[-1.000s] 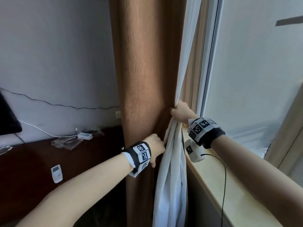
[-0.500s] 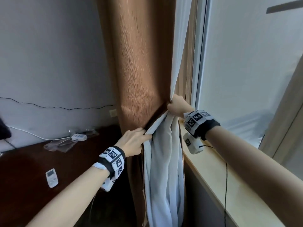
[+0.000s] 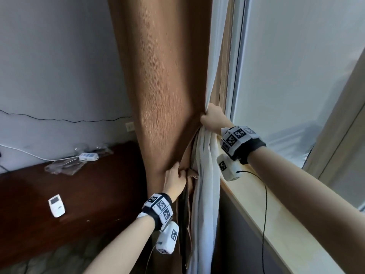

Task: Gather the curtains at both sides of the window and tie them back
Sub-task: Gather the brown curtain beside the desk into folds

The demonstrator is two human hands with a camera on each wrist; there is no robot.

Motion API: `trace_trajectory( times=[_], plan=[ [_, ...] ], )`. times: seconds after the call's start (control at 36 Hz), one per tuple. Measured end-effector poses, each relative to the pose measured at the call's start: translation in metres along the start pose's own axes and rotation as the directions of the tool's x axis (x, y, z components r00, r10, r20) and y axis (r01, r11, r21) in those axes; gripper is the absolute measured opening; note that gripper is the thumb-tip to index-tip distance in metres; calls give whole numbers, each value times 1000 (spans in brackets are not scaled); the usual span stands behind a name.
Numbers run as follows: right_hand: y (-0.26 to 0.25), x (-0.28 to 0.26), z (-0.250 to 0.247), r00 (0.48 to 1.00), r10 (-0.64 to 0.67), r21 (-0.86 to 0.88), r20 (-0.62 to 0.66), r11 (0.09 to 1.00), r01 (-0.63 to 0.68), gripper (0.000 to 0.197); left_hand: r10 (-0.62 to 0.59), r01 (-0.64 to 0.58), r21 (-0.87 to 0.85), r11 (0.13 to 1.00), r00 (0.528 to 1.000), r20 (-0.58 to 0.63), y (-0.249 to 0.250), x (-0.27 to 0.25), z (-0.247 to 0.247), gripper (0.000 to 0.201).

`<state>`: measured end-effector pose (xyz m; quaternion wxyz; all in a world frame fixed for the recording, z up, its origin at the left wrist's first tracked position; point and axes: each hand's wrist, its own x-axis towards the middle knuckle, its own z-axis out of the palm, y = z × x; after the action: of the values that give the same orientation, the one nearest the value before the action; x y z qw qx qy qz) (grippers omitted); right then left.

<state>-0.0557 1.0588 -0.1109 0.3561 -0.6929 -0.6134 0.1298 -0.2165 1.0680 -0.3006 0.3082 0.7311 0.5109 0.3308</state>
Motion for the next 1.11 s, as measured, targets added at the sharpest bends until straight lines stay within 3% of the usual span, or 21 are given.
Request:
trace_trajectory(
  times=[0.11, 0.19, 0.25, 0.31, 0.36, 0.42, 0.47, 0.53, 0.61, 0.72, 0.78, 0.92, 1.0, 1.06, 1.11],
  plan=[
    [2, -2, -3, 999, 34, 18, -5, 999, -34, 20, 6, -4, -44, 999, 999, 42, -1, -13, -1, 40],
    [-1, -2, 0, 999, 47, 22, 6, 999, -47, 20, 2, 10, -210, 978, 999, 55, 4, -31, -2, 40],
    [-5, -3, 1, 999, 50, 24, 11, 998, -50, 21, 49, -38, -282, 959, 998, 32, 9, -41, -1, 29],
    [-7, -2, 3, 998, 56, 21, 12, 998, -56, 25, 94, -90, -299, 950, 996, 1, 15, -48, 1, 37],
    [-8, -2, 4, 998, 56, 21, 20, 998, -57, 27, 172, -191, -271, 944, 981, -93, 22, -54, 1, 44],
    [-9, 0, 5, 998, 63, 28, 24, 998, -64, 23, 275, -310, -175, 934, 940, -201, 22, -59, 3, 34],
    [-10, 0, 6, 997, 75, 33, 19, 997, -76, 20, 317, -347, -88, 934, 915, -249, 23, -63, 6, 27],
    [-10, 1, 7, 997, 80, 33, 10, 996, -81, 23, 298, -319, -50, 946, 922, -247, 18, -63, 13, 42],
    [-9, 3, 9, 997, 79, 28, 2, 997, -79, 25, 160, -164, -13, 986, 971, -176, 11, -59, 21, 53],
    [-5, 7, 10, 997, 79, 29, 8, 996, -79, 28, 213, -221, -28, 975, 962, -173, 6, -55, 20, 15],
    [-3, 9, 9, 997, 75, 30, 6, 997, -75, 29, 213, -217, -14, 976, 967, -140, 4, -53, 16, 11],
    [4, 13, 6, 998, 57, 18, 8, 998, -57, 28, 45, -47, 24, 999, 996, 81, -4, -53, 3, 50],
    [5, 16, 6, 999, 52, 3, 12, 999, -52, 29, 8, -12, 26, 1000, 989, 147, -9, -54, -5, 59],
    [5, 17, 5, 998, 53, 1, 22, 999, -53, 30, 30, -34, 28, 999, 991, 134, -15, -53, -14, 50],
    [7, 19, 4, 998, 48, -5, 33, 999, -48, 34, 70, -71, 17, 997, 994, 78, -23, -50, -21, 24]
  ],
)
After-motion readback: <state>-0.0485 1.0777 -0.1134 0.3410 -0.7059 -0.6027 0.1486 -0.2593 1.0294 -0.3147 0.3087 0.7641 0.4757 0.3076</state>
